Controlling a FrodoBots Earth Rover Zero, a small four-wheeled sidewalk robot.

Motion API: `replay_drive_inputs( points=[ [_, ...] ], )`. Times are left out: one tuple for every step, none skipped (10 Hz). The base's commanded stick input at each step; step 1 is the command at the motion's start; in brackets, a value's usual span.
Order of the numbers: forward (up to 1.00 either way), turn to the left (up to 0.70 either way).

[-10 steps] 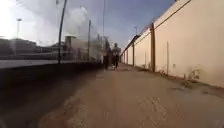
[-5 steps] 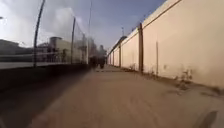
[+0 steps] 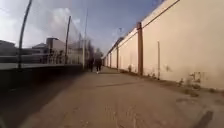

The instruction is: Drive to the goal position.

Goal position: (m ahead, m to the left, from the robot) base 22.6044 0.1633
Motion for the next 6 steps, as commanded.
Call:
replay_drive_inputs(
  points=[
    [0.85,0.0],
    [0.85,0.0],
    [0.85,0.0],
    [0.85,0.0],
    [0.85,0.0],
    [0.85,0.27]
  ],
)
